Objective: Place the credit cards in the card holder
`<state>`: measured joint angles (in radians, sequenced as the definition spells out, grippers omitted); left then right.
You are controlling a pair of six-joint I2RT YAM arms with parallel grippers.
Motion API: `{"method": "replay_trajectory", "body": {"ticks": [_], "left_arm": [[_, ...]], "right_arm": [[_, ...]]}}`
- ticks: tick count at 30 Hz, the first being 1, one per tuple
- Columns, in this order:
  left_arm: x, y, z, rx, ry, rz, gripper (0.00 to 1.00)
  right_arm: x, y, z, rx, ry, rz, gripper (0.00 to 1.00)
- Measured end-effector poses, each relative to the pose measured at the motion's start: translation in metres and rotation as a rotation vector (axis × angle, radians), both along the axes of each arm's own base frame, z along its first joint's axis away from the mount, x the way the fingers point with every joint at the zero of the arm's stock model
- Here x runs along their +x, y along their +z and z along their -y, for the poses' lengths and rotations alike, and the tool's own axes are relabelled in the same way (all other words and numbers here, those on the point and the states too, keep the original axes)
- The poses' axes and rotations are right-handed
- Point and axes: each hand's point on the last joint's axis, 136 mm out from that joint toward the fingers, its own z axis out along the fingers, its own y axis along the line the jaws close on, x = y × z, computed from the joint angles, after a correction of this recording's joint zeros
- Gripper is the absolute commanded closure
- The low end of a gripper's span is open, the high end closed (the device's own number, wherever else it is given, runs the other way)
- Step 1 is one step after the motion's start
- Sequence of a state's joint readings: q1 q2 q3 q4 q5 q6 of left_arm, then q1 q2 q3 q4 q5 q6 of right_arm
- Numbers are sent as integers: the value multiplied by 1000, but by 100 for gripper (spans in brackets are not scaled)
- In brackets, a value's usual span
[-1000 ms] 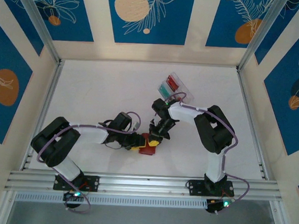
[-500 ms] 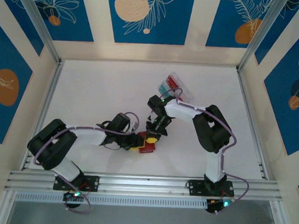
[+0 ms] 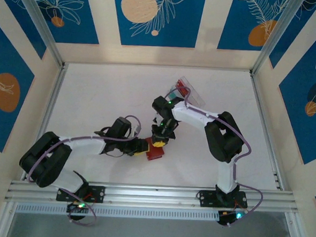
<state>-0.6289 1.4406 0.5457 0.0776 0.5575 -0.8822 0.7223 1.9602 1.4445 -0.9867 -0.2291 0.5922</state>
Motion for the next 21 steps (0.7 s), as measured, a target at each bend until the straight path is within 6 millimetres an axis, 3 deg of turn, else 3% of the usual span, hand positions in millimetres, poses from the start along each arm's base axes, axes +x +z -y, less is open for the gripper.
{"method": "replay_trajectory", "body": {"ticks": [4, 12, 21], "left_arm": [[5, -2, -6, 7, 24, -9, 57], [11, -6, -15, 15, 60, -24, 57], [13, -10, -21, 21, 81, -34, 57]], "right_arm": [[0, 3, 0, -38, 32, 33, 72], [5, -2, -6, -96, 65, 63, 73], [1, -18, 3, -234, 126, 77, 74]]}}
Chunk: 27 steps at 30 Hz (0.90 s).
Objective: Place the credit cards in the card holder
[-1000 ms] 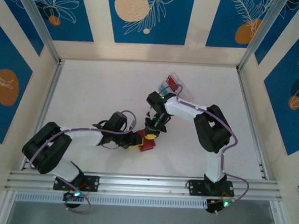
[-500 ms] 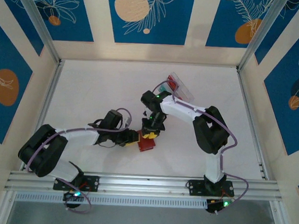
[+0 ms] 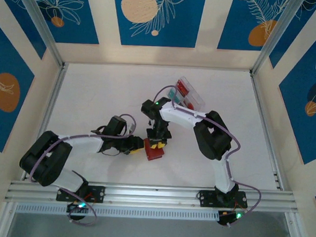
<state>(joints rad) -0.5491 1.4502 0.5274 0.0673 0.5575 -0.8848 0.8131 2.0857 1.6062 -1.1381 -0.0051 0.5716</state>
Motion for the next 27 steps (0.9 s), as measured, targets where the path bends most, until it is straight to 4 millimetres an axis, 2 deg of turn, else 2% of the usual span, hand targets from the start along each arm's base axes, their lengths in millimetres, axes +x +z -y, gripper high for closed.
{"method": "replay_trajectory", "body": {"ticks": [9, 17, 27], "left_arm": [[-1, -3, -2, 4, 4, -7, 58], [-2, -3, -2, 2, 2, -8, 57], [-4, -11, 1, 1, -13, -40, 58]], "right_arm": [[3, 4, 4, -43, 28, 38, 84], [6, 5, 5, -48, 40, 52, 100], [6, 4, -1, 17, 13, 13, 100]]}}
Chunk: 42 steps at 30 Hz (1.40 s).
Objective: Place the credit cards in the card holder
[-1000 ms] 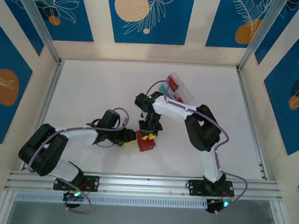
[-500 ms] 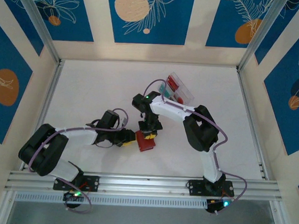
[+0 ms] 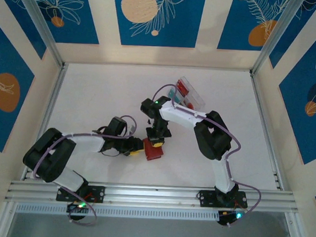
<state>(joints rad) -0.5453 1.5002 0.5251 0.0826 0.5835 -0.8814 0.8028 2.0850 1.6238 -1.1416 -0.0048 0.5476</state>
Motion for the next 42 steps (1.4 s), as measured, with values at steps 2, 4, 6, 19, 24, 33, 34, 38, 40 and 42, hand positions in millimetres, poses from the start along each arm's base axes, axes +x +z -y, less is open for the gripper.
{"method": "replay_trajectory", "body": {"ticks": [2, 4, 6, 19, 24, 33, 34, 38, 40, 42], "left_arm": [[0, 0, 1, -2, -4, -8, 58], [-1, -1, 3, -3, -10, -23, 58], [-1, -1, 4, -4, -12, -32, 58], [1, -4, 8, -5, -6, -88, 59], [1, -5, 9, -11, -3, -99, 59], [3, -4, 14, -33, 3, -103, 60], [3, -5, 15, -34, 1, -101, 60], [5, -4, 18, -46, -1, -95, 60], [6, -4, 20, -53, -1, -93, 60], [6, -3, 21, -59, -5, -89, 60]], "right_arm": [[0, -1, 0, 17, -11, -17, 100], [0, 0, -1, 32, -15, -29, 100], [1, 0, -2, 45, -20, -36, 100], [-6, -2, -7, 104, -33, -91, 100], [-6, -5, -8, 126, -45, -110, 100], [-6, -6, -10, 173, -70, -140, 100], [-6, -6, -11, 177, -75, -145, 100], [-6, -6, -10, 203, -92, -159, 100], [-4, -4, -10, 216, -103, -161, 100], [-4, -1, -9, 231, -113, -163, 100]]}}
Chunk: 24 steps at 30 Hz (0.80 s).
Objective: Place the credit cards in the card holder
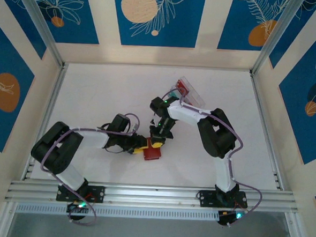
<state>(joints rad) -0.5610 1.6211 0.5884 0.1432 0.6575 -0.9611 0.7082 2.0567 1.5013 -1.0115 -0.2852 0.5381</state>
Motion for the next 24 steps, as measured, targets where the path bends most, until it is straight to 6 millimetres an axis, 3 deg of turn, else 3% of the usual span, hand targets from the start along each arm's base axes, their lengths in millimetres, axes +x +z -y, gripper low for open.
{"method": "replay_trajectory", "body": {"ticks": [7, 24], "left_arm": [[2, 1, 5, -19, -9, 15, 60], [5, 3, 12, -55, -20, 43, 60]], "right_arm": [[0, 5, 2, 48, -41, -30, 100], [-11, -6, 11, 62, -72, -93, 100]]}}
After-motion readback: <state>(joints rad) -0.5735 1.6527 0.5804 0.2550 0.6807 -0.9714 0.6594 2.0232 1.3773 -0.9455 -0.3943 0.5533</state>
